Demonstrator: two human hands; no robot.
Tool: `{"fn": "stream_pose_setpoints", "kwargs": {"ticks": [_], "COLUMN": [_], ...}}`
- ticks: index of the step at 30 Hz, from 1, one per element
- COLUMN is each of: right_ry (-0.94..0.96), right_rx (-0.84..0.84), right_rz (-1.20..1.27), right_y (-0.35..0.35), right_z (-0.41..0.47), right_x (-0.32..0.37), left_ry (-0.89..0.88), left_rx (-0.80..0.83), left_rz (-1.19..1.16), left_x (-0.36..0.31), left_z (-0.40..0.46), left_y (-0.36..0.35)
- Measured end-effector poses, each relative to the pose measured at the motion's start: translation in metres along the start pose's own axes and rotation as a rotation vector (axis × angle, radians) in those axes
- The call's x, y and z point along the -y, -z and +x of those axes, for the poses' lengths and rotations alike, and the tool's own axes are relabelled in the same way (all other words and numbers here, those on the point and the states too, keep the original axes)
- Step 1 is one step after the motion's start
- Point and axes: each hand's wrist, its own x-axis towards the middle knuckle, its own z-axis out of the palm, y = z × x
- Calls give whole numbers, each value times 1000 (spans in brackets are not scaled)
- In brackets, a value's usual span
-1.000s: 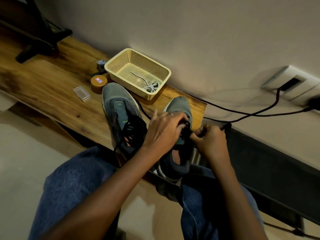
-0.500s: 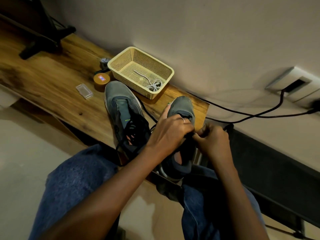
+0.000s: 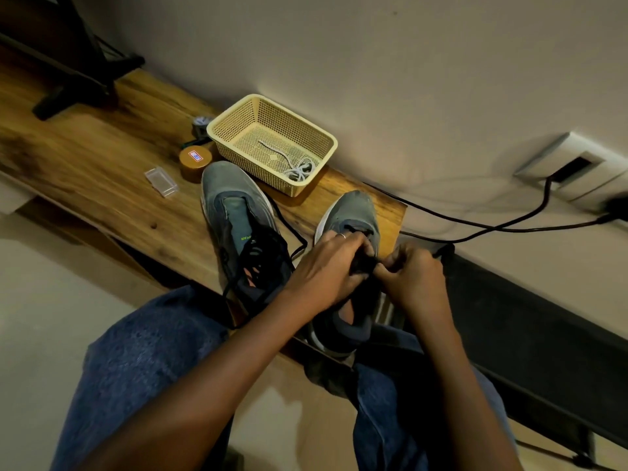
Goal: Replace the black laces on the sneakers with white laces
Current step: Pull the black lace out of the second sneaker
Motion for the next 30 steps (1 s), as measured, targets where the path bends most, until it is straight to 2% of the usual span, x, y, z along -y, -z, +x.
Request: {"fn": "stream_pose_setpoints", "kwargs": {"ticks": [9,17,19,23,26,30], "right_ry": [21,-4,-3,7,17,13], "right_rx": [-7,5,6,-6,2,14], "right_rz": [-19,36,25,19,10,11], "right_y": [-2,-4,-4,-4,-3,-4], "right_z": [1,3,2,2,2,2], "right_x": [0,2,1,-1,0,0], "left_ry": [-137,-30,-17,-24,-54,-82], "left_rx": [-151,-351,-310,-101,-38,-109], "left_rz": [207,-208,-249,-281,-105,158], "left_x": [1,-10,-8,-2,2,3], "left_z": [5,-1,0,3,5,5], "left_y": [-3,-3,-4,-4,-2,3]}}
